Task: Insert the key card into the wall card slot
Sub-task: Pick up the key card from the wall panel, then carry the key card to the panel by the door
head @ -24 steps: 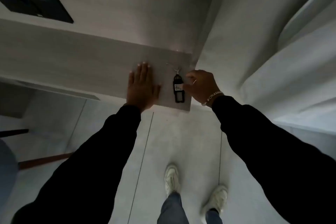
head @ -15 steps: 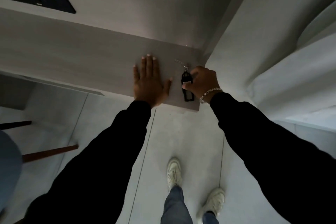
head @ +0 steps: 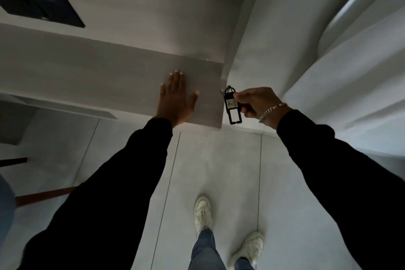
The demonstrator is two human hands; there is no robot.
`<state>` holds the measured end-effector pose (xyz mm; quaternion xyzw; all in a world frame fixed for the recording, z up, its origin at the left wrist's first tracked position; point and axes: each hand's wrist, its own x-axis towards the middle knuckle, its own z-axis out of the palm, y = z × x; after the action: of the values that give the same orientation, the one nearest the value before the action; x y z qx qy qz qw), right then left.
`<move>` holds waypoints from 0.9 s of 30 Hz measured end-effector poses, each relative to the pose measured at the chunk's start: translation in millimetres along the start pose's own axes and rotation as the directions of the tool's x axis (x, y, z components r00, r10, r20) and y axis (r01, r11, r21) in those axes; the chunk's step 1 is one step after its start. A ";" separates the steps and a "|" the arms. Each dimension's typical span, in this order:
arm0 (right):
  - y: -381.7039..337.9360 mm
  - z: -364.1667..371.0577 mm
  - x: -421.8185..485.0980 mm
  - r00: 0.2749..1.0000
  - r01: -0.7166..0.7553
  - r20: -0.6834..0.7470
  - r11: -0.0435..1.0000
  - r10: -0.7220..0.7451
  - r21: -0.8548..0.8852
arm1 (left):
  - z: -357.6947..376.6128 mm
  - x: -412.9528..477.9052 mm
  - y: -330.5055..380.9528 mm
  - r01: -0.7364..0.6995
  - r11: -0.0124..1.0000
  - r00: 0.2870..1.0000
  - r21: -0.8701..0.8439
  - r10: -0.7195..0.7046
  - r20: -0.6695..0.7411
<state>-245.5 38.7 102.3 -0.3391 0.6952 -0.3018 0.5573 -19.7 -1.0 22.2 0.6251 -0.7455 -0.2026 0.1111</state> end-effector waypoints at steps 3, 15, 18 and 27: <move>-4.4 -25.1 -27.3 1.000 0.013 0.018 0.998 -0.014 0.063 | -9.6 -12.9 36.5 -0.097 0.991 0.995 -0.098 0.093 -0.042; 12.0 -179.6 -143.8 0.967 0.254 -0.022 0.955 -0.253 0.151 | -23.7 -57.8 233.6 -0.527 0.819 0.848 -0.226 0.488 -0.208; 23.1 -228.5 -171.8 0.959 0.284 -0.037 0.944 -0.282 0.169 | -17.8 -68.8 289.0 -0.577 0.789 0.814 -0.211 0.532 -0.235; 61.0 -387.3 -256.9 0.916 0.395 -0.137 0.906 -0.377 0.150 | 16.2 -111.3 463.8 -0.704 0.683 0.704 -0.196 0.634 -0.320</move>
<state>-594.9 298.2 276.3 -0.4038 0.6134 -0.4831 0.4768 -416.4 173.5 222.0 0.3011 -0.8645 -0.1868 0.3564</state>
